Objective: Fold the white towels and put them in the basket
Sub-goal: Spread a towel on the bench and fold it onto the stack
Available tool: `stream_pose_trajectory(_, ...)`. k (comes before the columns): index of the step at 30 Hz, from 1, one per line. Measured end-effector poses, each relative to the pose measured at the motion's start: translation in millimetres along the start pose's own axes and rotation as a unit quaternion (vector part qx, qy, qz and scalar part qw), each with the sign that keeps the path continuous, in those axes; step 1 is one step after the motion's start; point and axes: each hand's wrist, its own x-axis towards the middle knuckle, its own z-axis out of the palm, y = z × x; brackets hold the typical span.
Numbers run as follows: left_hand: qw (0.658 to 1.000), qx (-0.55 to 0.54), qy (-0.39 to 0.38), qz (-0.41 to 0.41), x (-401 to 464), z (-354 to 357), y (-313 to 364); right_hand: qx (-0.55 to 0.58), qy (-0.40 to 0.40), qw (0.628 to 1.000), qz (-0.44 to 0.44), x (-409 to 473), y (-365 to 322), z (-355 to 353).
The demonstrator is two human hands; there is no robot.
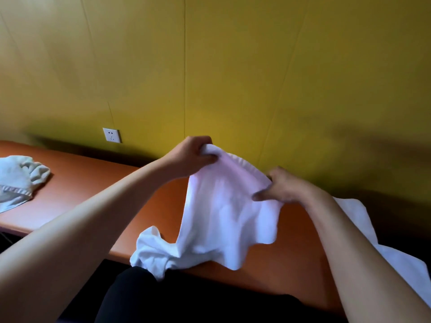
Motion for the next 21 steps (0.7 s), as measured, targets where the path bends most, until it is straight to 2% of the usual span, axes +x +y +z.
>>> stream_pose_trajectory(2, 0.999, 0.043, 0.01, -0.002, 12, -12, -8, -0.095, 0.026, 0.992, 0.084, 9, 23, -5)
stream_pose_trajectory(4, 0.996, 0.092, 0.015, -0.008, 22, -20, -18, -0.12, 0.067, 0.983, 0.125, 19, 38, -10)
stream_pose_trajectory(6, 0.994, 0.105, 0.024, -0.026, 30, -28, -28, -0.086, 0.112, 0.979, 0.147, 33, 50, -16)
stream_pose_trajectory(9, 0.991, 0.088, 0.045, -0.095, 43, -35, -49, -0.024, 0.238, 0.957, 0.162, 53, 58, -23)
stream_pose_trajectory(11, 0.975, -0.058, 0.106, -0.188, 59, -35, -61, 0.105, 0.31, 0.931, 0.158, 72, 52, -27)
stream_pose_trajectory(12, 0.952, -0.153, 0.137, -0.229, 69, -34, -64, 0.241, 0.332, 0.898, 0.159, 82, 43, -31)
stream_pose_trajectory(14, 0.905, -0.271, 0.199, -0.261, 96, -33, -65, 0.511, 0.34, 0.769, 0.178, 105, 22, -48)
stream_pose_trajectory(15, 0.899, -0.278, 0.229, -0.251, 111, -35, -65, 0.591, 0.34, 0.71, 0.179, 113, 12, -60)
stream_pose_trajectory(16, 0.902, -0.262, 0.258, -0.225, 125, -40, -62, 0.629, 0.346, 0.676, 0.167, 123, 5, -72)
stream_pose_trajectory(18, 0.907, -0.245, 0.296, -0.173, 148, -58, -48, 0.645, 0.372, 0.659, 0.108, 133, -9, -102)
stream_pose_trajectory(21, 0.904, -0.259, 0.325, -0.098, 185, -95, -26, 0.622, 0.414, 0.665, 0.008, 126, -29, -149)
